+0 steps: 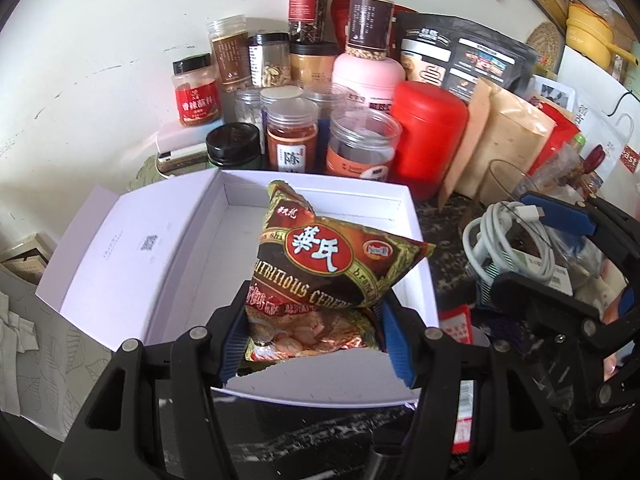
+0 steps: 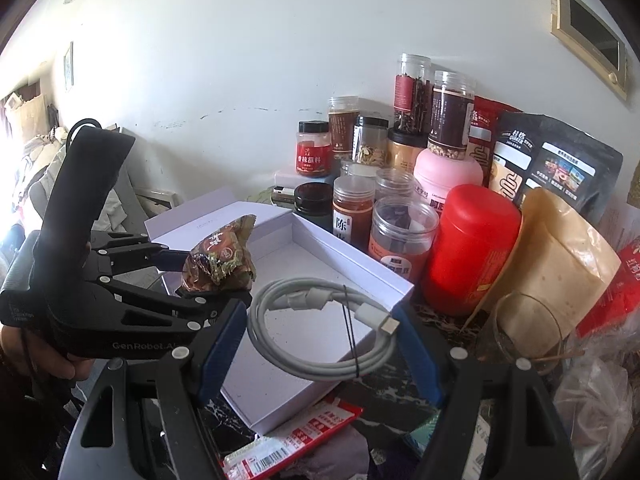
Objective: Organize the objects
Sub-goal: 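Carry the cable and cereal bag with both grippers over the white box, then lower both items into the white box and open both grippers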
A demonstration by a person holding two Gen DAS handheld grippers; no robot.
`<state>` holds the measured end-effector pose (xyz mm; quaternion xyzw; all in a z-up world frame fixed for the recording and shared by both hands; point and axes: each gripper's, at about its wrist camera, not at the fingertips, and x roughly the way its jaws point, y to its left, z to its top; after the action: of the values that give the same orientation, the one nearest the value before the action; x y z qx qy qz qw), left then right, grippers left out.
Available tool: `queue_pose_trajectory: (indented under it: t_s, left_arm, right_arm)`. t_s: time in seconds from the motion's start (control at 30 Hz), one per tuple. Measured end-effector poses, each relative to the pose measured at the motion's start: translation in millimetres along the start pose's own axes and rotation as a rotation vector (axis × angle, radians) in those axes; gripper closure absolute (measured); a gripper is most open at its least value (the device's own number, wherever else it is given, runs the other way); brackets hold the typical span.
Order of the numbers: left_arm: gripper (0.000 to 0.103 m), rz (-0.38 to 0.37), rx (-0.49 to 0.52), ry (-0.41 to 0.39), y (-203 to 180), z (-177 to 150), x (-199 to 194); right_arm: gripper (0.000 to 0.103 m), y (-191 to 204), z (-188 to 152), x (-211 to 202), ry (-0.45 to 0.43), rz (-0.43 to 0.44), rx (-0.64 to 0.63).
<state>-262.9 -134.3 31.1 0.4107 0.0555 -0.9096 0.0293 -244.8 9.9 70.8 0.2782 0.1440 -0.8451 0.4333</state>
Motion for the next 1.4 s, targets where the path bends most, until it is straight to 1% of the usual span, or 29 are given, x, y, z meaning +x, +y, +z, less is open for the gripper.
queue_pose_trajectory:
  t_s: [0.13, 0.23, 0.4, 0.47, 0.57, 0.73, 0.83, 0.97, 1.07, 1.17, 1.3, 1.4]
  left_arm:
    - [0.046, 0.035, -0.016, -0.014, 11, 16, 12]
    - [0.045, 0.061, -0.01, -0.023, 16, 28, 22]
    - [0.045, 0.064, -0.034, -0.034, 22, 44, 35]
    - [0.045, 0.075, -0.046, -0.038, 27, 52, 43]
    - [0.046, 0.071, -0.053, -0.038, 33, 59, 56]
    - [0.045, 0.067, -0.003, 0.009, 34, 61, 81]
    - [0.045, 0.053, -0.026, 0.051, 41, 58, 97]
    - [0.045, 0.045, -0.059, 0.099, 54, 51, 113]
    - [0.045, 0.045, -0.066, 0.123, 57, 47, 121]
    - [0.045, 0.041, -0.074, 0.146, 58, 45, 125]
    - [0.045, 0.066, -0.084, 0.189, 59, 44, 131]
    - [0.043, 0.091, -0.095, 0.211, 60, 44, 131]
  right_arm:
    - [0.027, -5, 14, 15, -0.005, 0.009, -0.001]
    - [0.027, -9, 25, 25, -0.01, 0.008, 0.001]
    - [0.027, -20, 40, 45, -0.006, 0.004, 0.008]
    - [0.027, -24, 45, 55, 0.006, 0.001, 0.008]
    - [0.027, -30, 50, 69, 0.021, 0.008, 0.007]
    - [0.027, -35, 48, 95, 0.053, 0.02, 0.009]
    - [0.027, -41, 45, 111, 0.094, 0.039, 0.026]
    - [0.027, -49, 41, 124, 0.128, 0.056, 0.055]
    - [0.027, -46, 36, 132, 0.161, 0.063, 0.046]
    - [0.026, -42, 34, 137, 0.172, 0.064, 0.034]
    - [0.025, -40, 34, 137, 0.167, 0.082, 0.029]
    - [0.024, -42, 35, 134, 0.173, 0.058, 0.027]
